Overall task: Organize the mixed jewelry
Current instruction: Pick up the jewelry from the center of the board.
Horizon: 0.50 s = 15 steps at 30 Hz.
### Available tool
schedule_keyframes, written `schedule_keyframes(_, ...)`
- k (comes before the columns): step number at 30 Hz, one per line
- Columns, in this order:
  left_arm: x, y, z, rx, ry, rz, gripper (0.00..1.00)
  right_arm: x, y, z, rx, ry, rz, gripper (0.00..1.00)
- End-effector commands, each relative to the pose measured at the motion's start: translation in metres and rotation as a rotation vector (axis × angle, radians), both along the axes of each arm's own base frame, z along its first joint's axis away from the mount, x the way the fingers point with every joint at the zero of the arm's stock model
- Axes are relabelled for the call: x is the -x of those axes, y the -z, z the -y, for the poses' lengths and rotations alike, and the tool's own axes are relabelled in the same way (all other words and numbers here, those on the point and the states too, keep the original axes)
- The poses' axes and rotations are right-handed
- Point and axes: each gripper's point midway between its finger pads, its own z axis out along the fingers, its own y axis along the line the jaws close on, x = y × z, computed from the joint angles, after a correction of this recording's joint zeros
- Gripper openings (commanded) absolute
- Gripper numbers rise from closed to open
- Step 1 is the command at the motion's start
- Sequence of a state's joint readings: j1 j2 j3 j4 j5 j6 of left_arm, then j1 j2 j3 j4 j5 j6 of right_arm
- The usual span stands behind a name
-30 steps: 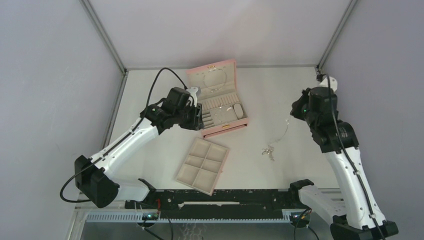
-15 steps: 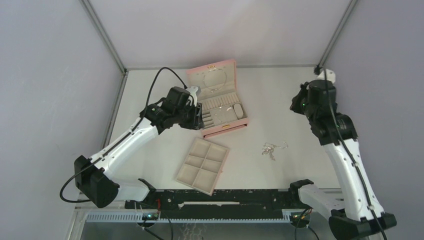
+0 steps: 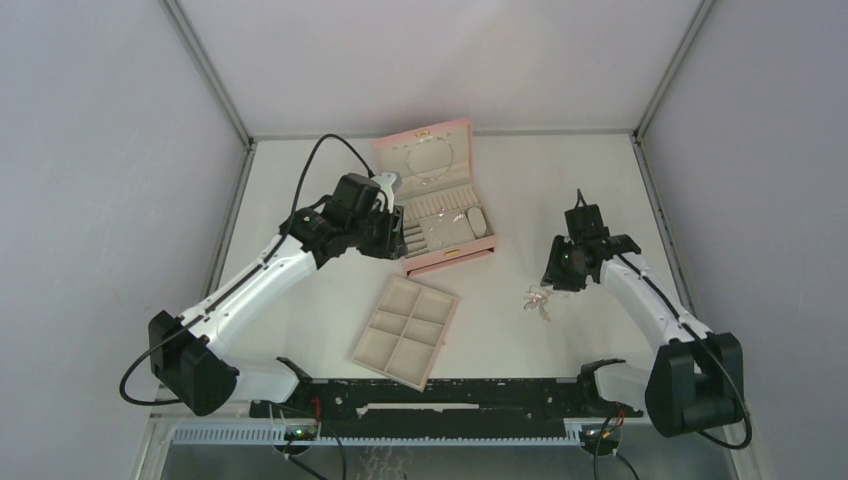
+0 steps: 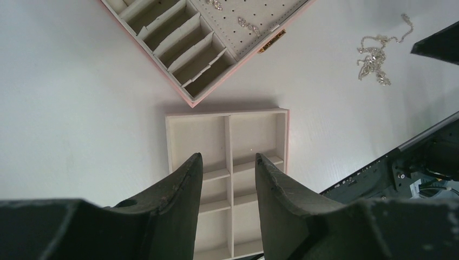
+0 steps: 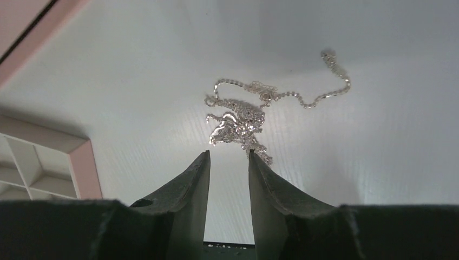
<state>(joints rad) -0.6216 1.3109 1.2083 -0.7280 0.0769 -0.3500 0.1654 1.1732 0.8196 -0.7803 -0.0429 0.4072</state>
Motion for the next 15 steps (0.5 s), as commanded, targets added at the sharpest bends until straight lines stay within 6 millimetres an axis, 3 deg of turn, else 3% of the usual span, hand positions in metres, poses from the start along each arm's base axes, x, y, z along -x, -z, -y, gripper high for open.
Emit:
schedule_keyframes(1, -0.006, -0.016, 0.001, 0.005, 0.009, 0.058, 0.45, -0.009, 0.010, -0.018, -0.080, -0.064, -0.010, 0.42)
schedule_keyframes(10, -0.006, -0.016, 0.001, 0.005, 0.008, 0.057, 0.46, 0.001, 0.045, -0.019, 0.028, -0.121, -0.136, 0.43)
schedule_keyframes(15, -0.006, -0.016, 0.000, 0.002, 0.006, 0.056, 0.46, 0.004, 0.053, -0.020, 0.079, -0.122, -0.173, 0.44)
